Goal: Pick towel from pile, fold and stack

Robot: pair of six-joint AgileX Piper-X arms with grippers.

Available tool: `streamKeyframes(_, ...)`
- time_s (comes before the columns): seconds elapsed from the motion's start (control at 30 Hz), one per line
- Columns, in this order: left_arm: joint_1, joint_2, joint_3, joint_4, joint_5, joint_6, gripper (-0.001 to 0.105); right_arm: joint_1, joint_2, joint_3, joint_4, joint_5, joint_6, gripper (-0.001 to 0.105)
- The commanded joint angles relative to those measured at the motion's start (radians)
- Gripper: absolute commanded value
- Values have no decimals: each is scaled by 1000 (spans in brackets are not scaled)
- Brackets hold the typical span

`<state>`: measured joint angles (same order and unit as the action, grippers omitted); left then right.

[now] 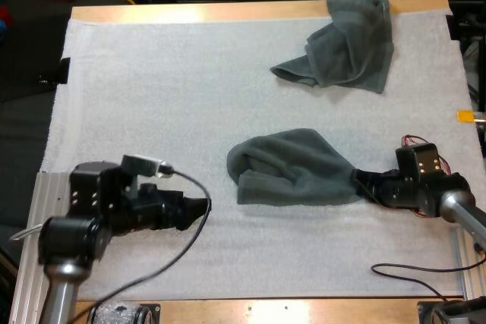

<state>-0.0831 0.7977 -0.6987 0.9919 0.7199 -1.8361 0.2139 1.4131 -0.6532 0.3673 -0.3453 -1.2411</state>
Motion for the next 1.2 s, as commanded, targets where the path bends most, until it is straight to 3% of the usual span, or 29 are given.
streamKeyframes(0.0, -24, 20, 0, -35, 20, -5, 69, 1, -3, 8, 42, 22, -12, 1)
streamKeyframes(0.23, -177, 171, 0, -160, -21, -15, 69, 1, -3, 8, 42, 20, -12, 1)
streamKeyframes(0.43, -240, 332, 0, -228, -54, -25, 69, 1, -3, 8, 55, 20, -12, 1)
streamKeyframes(1.17, -248, 731, 0, -487, -4, -50, 69, 1, -3, 8, 57, 20, -12, 1)
